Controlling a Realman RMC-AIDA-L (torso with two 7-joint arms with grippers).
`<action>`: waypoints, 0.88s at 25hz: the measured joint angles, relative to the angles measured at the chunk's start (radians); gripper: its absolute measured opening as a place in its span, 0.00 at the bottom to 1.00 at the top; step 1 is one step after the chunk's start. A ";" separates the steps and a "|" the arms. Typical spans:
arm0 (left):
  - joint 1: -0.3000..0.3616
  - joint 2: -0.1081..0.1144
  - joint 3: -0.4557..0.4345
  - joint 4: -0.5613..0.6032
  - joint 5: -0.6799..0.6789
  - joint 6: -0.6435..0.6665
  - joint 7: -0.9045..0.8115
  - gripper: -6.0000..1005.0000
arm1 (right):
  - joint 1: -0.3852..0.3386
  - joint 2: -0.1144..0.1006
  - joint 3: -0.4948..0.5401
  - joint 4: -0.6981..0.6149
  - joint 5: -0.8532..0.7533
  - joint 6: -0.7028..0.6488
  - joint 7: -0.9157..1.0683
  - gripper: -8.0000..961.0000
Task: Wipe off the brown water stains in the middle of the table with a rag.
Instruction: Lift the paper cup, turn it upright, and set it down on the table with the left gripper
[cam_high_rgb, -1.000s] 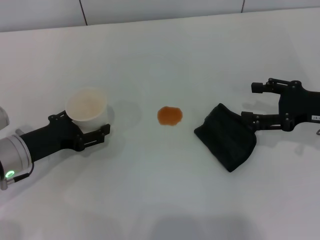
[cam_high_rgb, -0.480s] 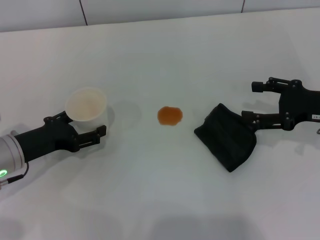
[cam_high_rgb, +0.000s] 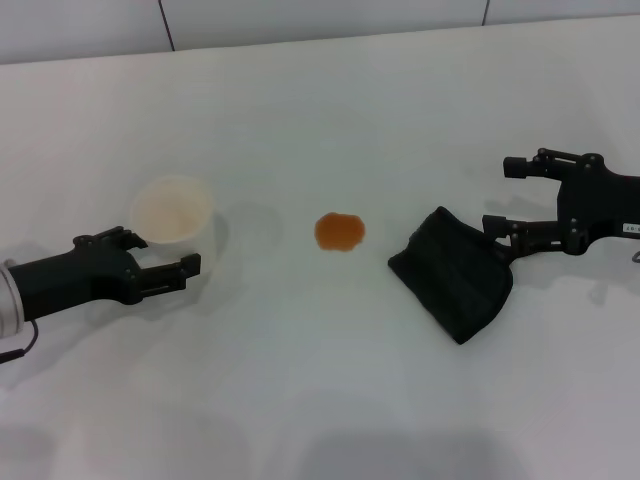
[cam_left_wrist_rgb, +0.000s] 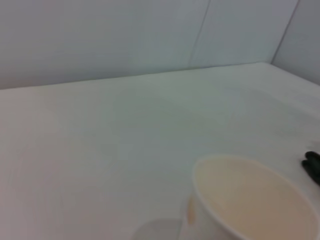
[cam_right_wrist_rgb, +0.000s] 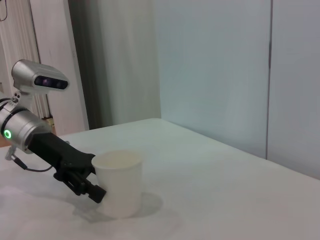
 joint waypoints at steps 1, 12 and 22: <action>-0.002 0.000 0.000 -0.011 0.002 0.020 -0.004 0.86 | 0.000 0.000 0.000 0.000 0.001 0.000 0.000 0.88; -0.030 0.002 0.000 -0.077 0.039 0.103 -0.055 0.87 | 0.000 0.001 0.000 0.000 0.009 0.003 0.000 0.88; -0.039 0.001 0.000 -0.170 0.079 0.220 -0.126 0.87 | 0.001 0.000 0.000 0.000 0.012 0.004 0.000 0.88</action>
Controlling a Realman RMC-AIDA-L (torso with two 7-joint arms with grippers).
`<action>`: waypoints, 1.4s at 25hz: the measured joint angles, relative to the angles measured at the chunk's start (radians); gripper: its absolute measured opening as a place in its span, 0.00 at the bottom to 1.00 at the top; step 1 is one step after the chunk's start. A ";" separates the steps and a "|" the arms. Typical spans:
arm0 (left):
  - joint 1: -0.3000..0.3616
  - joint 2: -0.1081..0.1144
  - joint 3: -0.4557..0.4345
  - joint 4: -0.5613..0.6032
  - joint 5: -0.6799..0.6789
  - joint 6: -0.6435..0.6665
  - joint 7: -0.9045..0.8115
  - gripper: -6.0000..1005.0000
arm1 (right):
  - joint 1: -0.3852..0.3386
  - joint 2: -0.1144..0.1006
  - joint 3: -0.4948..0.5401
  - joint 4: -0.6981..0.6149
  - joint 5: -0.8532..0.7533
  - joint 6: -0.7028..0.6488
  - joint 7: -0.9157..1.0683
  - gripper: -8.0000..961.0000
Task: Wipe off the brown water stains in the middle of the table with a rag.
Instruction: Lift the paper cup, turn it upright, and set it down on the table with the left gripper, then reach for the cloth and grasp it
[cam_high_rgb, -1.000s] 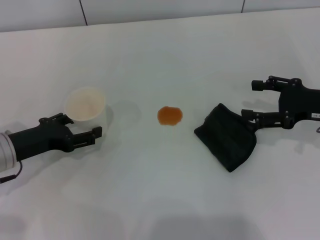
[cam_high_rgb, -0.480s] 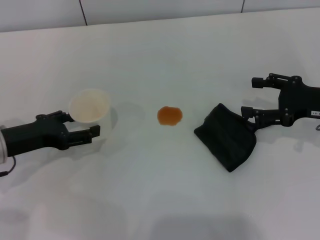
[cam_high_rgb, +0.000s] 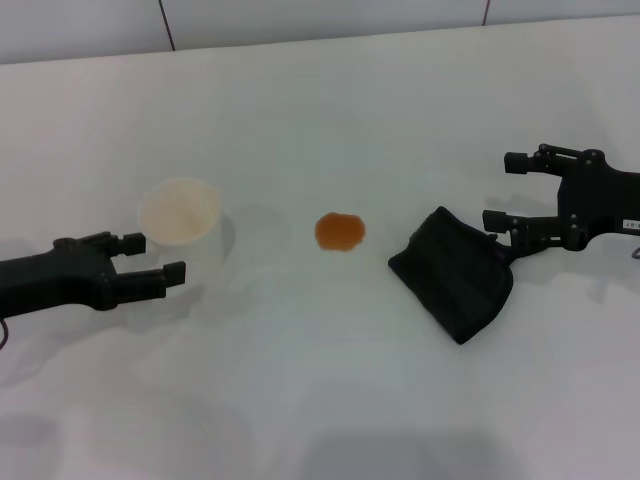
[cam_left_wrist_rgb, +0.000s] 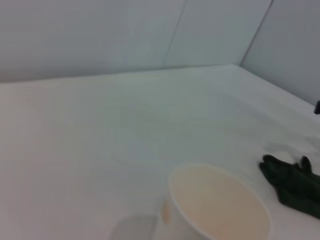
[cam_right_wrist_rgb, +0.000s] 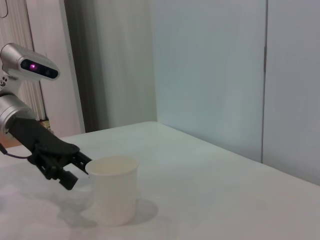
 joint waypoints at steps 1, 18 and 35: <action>-0.002 0.000 0.000 -0.003 0.010 0.005 -0.007 0.87 | 0.000 0.000 0.000 0.000 0.000 0.000 0.000 0.88; -0.035 0.011 0.000 -0.168 0.024 0.245 -0.142 0.86 | 0.001 0.000 0.000 0.001 -0.001 0.000 0.008 0.88; -0.040 0.067 0.001 -0.200 0.030 0.452 -0.224 0.86 | -0.004 0.000 0.000 0.003 0.000 0.000 0.003 0.88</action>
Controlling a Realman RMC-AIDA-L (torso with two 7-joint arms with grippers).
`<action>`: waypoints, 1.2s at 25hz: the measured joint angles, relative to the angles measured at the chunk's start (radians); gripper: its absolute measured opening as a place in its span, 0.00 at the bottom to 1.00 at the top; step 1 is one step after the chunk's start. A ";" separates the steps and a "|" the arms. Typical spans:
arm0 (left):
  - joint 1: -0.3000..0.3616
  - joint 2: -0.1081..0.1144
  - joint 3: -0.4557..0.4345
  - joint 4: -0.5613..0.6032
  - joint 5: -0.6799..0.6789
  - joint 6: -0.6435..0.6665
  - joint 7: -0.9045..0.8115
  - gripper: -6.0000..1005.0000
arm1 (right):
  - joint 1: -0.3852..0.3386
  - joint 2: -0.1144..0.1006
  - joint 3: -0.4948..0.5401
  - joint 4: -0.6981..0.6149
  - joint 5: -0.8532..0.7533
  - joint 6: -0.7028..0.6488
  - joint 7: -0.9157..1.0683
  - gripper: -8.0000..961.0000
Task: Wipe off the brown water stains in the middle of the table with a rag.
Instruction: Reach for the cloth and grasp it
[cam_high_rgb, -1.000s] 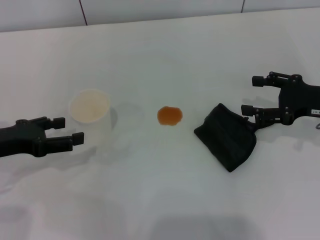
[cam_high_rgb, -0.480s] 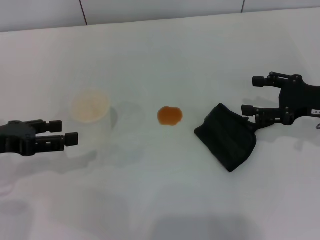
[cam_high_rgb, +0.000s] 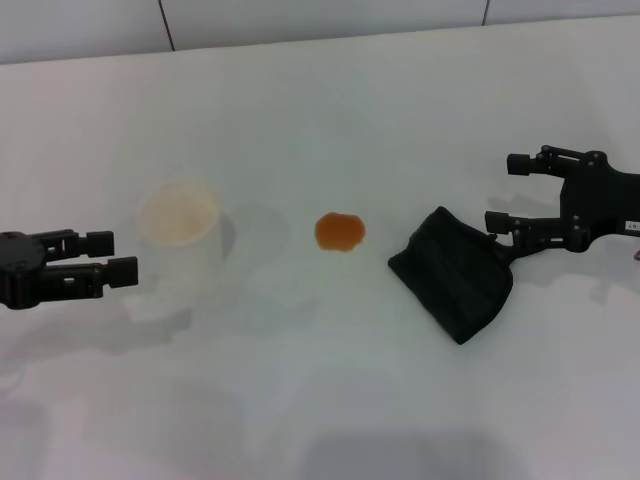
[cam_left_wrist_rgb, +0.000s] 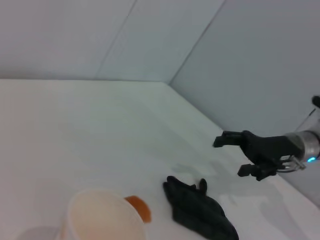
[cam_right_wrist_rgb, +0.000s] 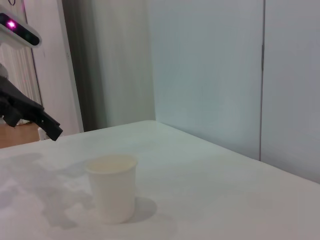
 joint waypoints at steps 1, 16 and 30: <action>-0.001 0.004 0.000 0.003 0.004 0.002 -0.002 0.86 | 0.000 0.000 0.000 0.000 0.000 0.000 0.000 0.88; -0.044 0.054 0.001 0.025 0.006 -0.008 -0.044 0.86 | 0.002 0.001 -0.002 -0.001 -0.005 0.002 0.000 0.88; -0.122 0.073 0.001 0.045 0.105 -0.021 -0.169 0.86 | 0.001 0.004 0.000 -0.003 -0.004 0.011 0.000 0.88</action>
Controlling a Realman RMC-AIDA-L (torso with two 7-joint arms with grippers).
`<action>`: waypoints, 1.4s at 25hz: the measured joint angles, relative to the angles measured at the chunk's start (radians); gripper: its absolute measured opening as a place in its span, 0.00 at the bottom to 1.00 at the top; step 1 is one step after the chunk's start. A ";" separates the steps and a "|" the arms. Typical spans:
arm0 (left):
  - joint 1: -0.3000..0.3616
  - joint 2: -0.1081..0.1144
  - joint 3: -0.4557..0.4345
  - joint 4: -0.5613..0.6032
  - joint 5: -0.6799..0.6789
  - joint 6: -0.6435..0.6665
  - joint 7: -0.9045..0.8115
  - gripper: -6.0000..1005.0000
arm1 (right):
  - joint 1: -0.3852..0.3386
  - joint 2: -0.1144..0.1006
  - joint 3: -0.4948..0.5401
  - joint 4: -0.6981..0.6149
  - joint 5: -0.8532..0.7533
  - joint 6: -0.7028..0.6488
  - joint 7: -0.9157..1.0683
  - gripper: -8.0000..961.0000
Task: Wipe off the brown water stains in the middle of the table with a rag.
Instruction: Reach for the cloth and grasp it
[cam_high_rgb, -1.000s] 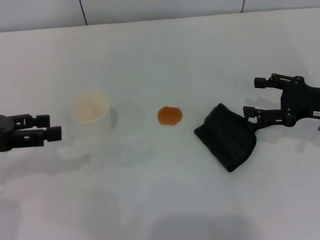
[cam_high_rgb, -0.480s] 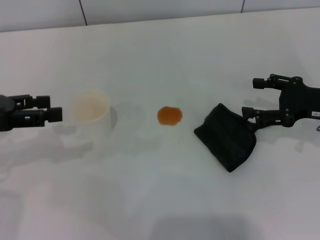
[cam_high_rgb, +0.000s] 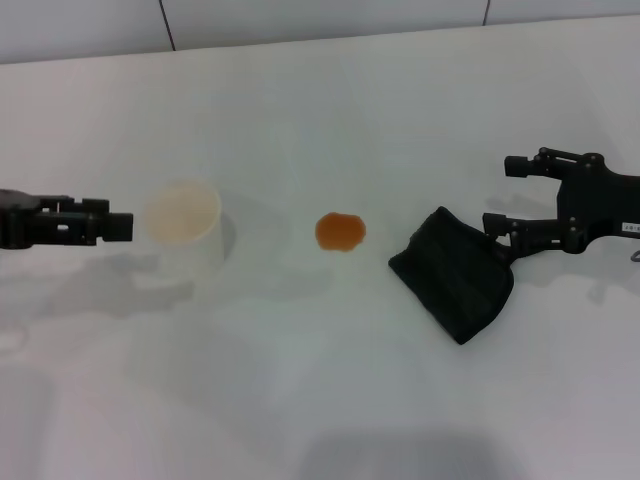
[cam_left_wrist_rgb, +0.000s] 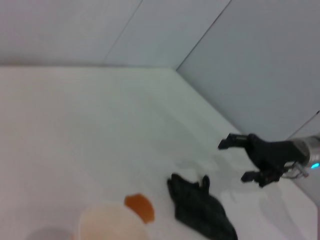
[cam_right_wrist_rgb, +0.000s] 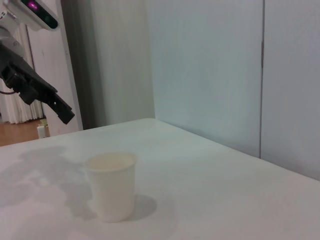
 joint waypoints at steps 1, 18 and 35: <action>-0.006 0.000 0.000 -0.001 0.013 -0.002 -0.006 0.86 | 0.002 0.000 0.000 0.000 -0.001 0.000 0.000 0.88; -0.049 -0.005 0.000 -0.003 0.082 -0.055 -0.032 0.86 | 0.036 0.001 -0.002 -0.009 -0.139 0.025 0.024 0.88; -0.065 -0.004 0.000 -0.003 0.080 -0.057 -0.032 0.86 | 0.244 0.000 -0.001 0.094 -0.410 -0.026 0.226 0.88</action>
